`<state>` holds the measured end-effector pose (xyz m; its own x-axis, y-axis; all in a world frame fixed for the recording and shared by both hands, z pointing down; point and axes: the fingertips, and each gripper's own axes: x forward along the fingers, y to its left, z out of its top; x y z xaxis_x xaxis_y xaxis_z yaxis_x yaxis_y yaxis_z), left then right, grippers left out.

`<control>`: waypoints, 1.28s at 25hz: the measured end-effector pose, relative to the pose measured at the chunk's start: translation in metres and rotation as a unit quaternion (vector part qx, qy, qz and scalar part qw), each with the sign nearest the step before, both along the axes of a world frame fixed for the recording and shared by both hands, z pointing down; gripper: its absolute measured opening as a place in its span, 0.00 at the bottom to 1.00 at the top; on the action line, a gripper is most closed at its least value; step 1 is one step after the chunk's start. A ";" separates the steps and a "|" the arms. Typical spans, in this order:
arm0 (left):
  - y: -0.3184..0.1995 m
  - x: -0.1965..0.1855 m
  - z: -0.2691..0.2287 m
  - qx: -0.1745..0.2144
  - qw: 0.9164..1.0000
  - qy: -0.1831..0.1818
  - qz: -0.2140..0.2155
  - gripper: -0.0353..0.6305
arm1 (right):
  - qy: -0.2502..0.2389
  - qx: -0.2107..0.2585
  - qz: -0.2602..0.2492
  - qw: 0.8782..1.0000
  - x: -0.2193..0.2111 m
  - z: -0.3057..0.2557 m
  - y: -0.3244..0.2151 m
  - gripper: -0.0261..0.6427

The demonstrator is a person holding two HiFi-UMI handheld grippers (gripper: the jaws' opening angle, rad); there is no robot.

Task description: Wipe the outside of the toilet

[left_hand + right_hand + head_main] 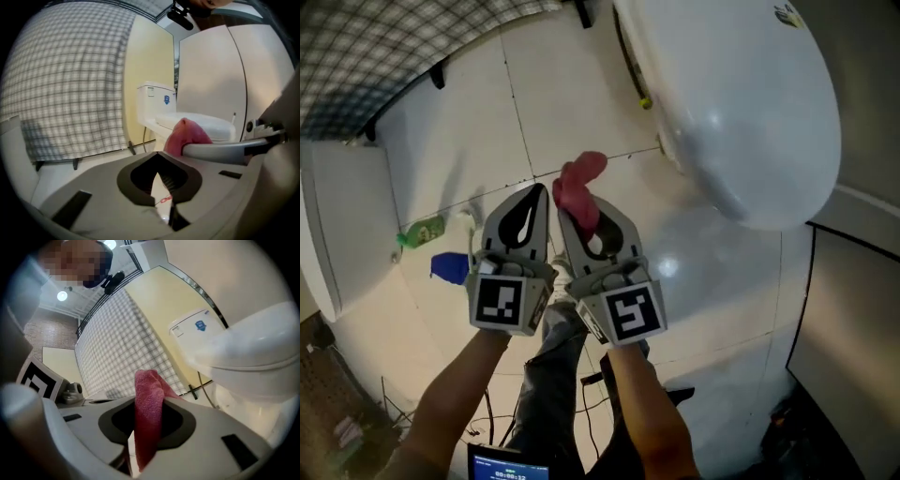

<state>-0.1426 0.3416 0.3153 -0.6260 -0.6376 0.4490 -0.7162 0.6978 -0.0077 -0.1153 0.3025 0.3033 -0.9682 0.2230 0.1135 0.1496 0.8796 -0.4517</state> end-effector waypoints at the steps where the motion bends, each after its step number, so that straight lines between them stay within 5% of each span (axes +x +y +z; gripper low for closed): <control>1: 0.013 -0.005 -0.004 0.005 1.000 0.002 -0.013 0.07 | 0.005 -0.001 -0.012 1.000 -0.006 -0.005 0.017 0.17; 6: 0.063 -0.037 -0.020 0.040 0.997 0.013 -0.065 0.07 | 0.018 0.000 -0.032 0.999 -0.039 -0.012 0.073 0.17; 13: 0.076 -0.093 -0.021 0.052 0.997 0.037 -0.049 0.07 | 0.030 0.019 0.002 0.999 -0.102 -0.007 0.070 0.17; 19: 0.040 -0.159 -0.003 0.056 0.998 0.030 -0.004 0.07 | 0.032 0.083 0.070 0.994 -0.163 0.026 0.002 0.17; 27: -0.058 -0.240 0.110 0.069 0.996 0.033 0.052 0.07 | 0.020 0.172 0.144 0.974 -0.266 0.135 -0.098 0.17; 32: -0.108 -0.266 0.159 0.077 0.993 0.024 0.090 0.07 | 0.014 0.204 0.178 0.963 -0.294 0.175 -0.151 0.17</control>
<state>-0.4082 0.2334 0.4745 -0.4760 -0.8006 0.3641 -0.8263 0.5488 0.1266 -0.4093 0.1511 0.4785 -0.9705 -0.1905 0.1480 -0.2008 0.9779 -0.0577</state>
